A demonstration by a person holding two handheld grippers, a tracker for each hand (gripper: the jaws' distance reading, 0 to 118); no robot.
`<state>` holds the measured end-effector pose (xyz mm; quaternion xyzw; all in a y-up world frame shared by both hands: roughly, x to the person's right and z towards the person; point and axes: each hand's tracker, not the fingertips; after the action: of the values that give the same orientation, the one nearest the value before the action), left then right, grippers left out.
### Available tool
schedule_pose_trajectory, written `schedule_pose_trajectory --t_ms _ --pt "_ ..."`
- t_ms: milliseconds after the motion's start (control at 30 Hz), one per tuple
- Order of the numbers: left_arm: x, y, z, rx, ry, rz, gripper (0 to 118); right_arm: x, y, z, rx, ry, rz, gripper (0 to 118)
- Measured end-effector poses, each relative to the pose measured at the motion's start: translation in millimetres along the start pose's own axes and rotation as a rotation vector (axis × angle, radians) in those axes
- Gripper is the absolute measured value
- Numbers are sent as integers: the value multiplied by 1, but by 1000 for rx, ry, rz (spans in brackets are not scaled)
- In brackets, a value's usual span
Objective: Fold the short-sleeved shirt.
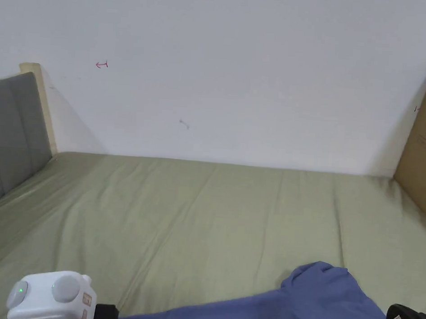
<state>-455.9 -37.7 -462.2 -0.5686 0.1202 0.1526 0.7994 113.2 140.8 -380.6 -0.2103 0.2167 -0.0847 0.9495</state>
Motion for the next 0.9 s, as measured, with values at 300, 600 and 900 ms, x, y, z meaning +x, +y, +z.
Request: schedule_pose_trajectory --t_ms 300,600,900 --pt "32 -39 59 168 -164 -166 1 38 24 -71 -99 40 18 0" --pt "12 -32 143 353 -196 -128 1 138 66 -287 -594 -98 -107 97" --pt "15 -28 131 290 -160 -158 1 173 19 -374 -777 -251 16 89"
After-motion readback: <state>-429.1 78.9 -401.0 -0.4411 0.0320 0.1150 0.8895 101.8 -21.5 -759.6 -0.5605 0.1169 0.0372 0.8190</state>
